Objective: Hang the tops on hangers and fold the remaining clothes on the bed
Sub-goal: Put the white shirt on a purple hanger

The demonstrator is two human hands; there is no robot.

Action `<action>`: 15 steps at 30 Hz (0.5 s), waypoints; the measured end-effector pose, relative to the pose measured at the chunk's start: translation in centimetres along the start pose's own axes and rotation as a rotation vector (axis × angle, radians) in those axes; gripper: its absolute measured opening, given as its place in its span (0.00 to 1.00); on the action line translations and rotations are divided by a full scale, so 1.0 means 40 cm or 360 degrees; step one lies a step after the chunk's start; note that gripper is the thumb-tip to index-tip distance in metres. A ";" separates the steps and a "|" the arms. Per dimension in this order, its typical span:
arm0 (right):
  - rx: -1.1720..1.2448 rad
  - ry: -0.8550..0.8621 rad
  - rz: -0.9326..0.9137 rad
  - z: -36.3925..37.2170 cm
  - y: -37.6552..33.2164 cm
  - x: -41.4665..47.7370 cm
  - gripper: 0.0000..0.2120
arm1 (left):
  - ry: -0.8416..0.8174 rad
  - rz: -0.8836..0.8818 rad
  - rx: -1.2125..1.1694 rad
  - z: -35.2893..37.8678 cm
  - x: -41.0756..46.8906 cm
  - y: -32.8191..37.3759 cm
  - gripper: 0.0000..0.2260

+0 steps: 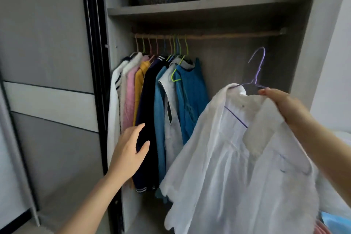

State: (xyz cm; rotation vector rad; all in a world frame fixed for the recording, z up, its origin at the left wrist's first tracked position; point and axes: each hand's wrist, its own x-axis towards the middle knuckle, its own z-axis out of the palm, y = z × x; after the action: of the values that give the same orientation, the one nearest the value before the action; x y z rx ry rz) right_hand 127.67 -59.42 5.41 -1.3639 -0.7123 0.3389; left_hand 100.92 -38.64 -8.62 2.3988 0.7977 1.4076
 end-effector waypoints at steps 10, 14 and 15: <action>-0.0262 0.0382 -0.0409 0.068 -0.006 0.203 0.18 | -0.0119 0.0061 -0.0094 0.183 0.266 -0.093 0.23; -0.0471 0.0476 -0.0423 0.106 -0.026 0.271 0.13 | -0.0141 0.0319 0.0081 0.264 0.376 -0.126 0.18; -0.0529 0.0480 -0.0413 0.117 -0.032 0.288 0.12 | -0.0119 0.0375 0.0150 0.277 0.403 -0.133 0.18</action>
State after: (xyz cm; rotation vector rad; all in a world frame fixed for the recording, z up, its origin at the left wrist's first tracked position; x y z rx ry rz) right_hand 133.06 -49.08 9.91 -1.5703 -0.7011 -0.1983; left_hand 114.90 -24.41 -4.96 2.6743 0.5914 1.3793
